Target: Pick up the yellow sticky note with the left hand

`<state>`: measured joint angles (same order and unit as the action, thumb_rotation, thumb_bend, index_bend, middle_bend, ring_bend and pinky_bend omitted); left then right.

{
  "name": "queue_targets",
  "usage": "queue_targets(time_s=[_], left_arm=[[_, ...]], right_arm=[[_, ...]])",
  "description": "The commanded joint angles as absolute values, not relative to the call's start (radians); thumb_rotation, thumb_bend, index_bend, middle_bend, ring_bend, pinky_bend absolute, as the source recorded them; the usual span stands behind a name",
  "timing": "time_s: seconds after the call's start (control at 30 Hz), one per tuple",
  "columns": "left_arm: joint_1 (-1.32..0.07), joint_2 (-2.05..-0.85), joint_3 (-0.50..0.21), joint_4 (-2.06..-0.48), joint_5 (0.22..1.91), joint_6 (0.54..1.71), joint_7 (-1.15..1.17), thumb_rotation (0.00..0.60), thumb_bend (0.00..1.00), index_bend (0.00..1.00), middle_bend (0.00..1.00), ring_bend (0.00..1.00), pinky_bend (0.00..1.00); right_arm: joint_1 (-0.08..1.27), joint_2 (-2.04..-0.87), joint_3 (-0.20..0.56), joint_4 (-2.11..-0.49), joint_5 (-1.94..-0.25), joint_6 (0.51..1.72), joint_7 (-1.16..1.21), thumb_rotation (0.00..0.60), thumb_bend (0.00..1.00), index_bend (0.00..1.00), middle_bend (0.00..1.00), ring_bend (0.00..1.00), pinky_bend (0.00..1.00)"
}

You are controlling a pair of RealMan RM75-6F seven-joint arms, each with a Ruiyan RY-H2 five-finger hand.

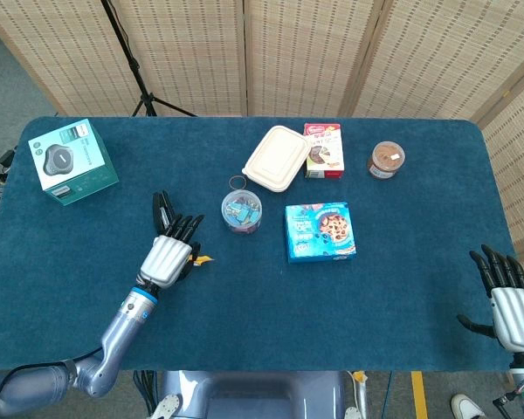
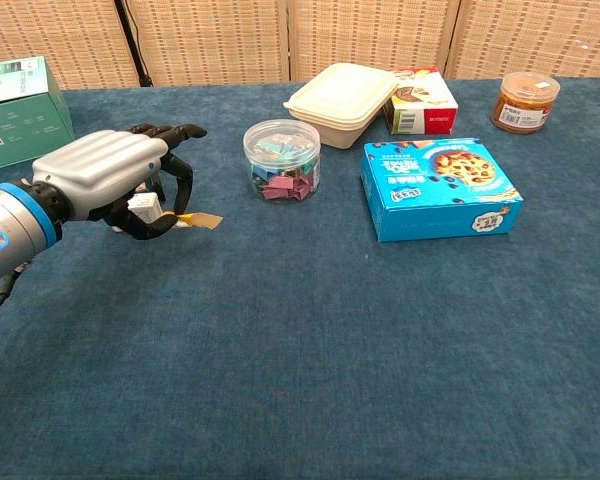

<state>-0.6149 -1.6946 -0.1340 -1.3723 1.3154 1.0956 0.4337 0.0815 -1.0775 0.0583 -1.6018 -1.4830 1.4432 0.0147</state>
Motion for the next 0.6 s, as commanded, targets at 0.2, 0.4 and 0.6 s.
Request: queue_targets(time_s=[0.2,0.4,0.6], left_arm=[[-0.610,-1.665,-0.138,-1.405,1.322,1.117,0.425,0.600,0.43,0.62,0.00,0.00,0.00],[-0.577,-1.580,-0.122,-1.471,1.356,1.168,0.398,0.600,0.43,0.62,0.00,0.00,0.00],[-0.546,-1.503,-0.107,-1.511,1.395,1.212,0.357,0.600,0.43,0.62,0.00,0.00,0.00]], right_arm=[[0.082,-1.077,0.058,-1.603,-1.483,1.442,0.016,0.600,0.00,0.00,0.00,0.00,0.00],[0.085,-1.078,0.056,-1.616,-1.492,1.441,0.007,0.600,0.00,0.00,0.00,0.00,0.00],[0.088,-1.083,0.053,-1.621,-1.494,1.437,-0.011,0.600,0.00,0.00,0.00,0.00,0.00]])
